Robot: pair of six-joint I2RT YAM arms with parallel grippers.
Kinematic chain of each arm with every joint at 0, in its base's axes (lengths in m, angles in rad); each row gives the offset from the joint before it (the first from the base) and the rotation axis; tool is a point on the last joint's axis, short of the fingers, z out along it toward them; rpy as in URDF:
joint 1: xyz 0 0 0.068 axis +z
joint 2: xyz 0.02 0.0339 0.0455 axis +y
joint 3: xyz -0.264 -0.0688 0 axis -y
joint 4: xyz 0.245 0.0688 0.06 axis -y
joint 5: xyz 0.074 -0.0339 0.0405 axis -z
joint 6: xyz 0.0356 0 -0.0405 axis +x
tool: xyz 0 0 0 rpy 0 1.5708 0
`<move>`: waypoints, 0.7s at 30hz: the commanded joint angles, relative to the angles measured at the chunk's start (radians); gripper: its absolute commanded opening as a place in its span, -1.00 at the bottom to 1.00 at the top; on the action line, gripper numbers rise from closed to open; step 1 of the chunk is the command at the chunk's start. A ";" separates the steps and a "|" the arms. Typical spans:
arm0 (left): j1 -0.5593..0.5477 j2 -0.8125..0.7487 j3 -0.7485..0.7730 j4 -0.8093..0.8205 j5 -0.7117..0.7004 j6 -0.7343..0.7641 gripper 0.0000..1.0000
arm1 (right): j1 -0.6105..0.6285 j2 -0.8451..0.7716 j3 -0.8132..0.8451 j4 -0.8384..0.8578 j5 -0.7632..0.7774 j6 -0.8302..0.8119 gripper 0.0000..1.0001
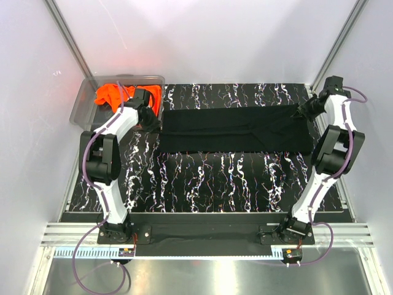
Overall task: Fold and stack the t-shirts
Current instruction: Fold the tshirt
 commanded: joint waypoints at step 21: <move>0.013 0.118 0.139 -0.012 -0.044 -0.007 -1.00 | 0.019 0.192 0.232 -0.071 -0.035 -0.026 -1.00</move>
